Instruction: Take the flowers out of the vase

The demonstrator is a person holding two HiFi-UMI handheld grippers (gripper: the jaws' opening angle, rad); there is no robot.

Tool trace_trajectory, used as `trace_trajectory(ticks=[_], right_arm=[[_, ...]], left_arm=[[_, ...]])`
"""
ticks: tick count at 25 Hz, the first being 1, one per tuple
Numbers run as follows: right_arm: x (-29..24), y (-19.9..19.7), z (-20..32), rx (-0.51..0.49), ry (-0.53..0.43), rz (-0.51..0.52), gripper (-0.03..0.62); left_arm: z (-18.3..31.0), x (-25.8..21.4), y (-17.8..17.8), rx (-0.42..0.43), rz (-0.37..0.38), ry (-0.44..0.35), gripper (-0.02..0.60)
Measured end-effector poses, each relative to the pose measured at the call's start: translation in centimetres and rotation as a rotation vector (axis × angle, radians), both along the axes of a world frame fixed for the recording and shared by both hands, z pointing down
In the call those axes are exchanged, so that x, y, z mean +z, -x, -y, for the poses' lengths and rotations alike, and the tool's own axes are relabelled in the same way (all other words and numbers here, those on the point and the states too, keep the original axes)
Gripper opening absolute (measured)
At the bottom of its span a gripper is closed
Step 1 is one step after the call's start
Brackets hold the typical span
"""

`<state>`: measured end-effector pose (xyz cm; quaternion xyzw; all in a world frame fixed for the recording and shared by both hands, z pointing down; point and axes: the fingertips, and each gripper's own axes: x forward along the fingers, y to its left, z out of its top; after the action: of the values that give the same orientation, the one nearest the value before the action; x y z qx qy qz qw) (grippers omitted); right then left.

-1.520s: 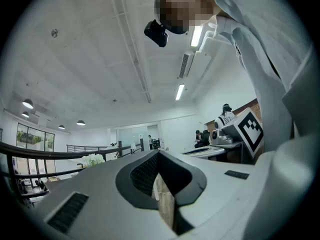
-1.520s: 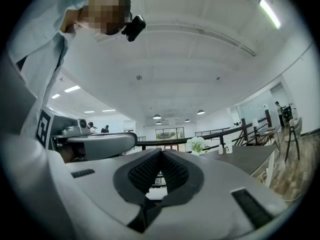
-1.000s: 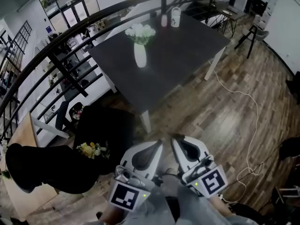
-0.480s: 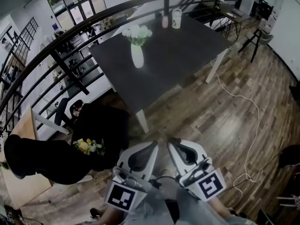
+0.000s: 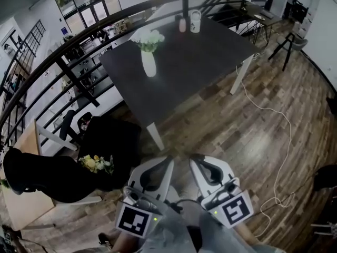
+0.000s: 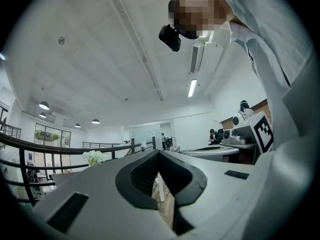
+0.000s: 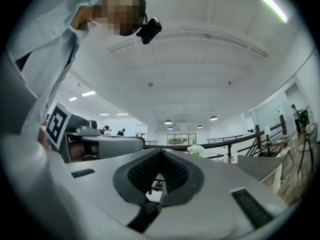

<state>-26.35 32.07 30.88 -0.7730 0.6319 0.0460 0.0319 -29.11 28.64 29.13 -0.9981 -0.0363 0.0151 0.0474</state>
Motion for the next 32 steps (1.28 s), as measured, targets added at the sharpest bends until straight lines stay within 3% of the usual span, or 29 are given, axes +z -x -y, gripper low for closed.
trace_trajectory(ticks=[12,32], right_arm=[[1.5,-4.4,0.9,0.019,-0.009,0.03,-0.002],[0.8,-17.1,13.8,0.0,0.035,0.013,-0.002]], left_arm=[[2.5,0.6,-4.2,-0.012,-0.021,0.009,0.002],[14.6,-0.4,-17.2,0.003,-0.044,0.018,0.002]])
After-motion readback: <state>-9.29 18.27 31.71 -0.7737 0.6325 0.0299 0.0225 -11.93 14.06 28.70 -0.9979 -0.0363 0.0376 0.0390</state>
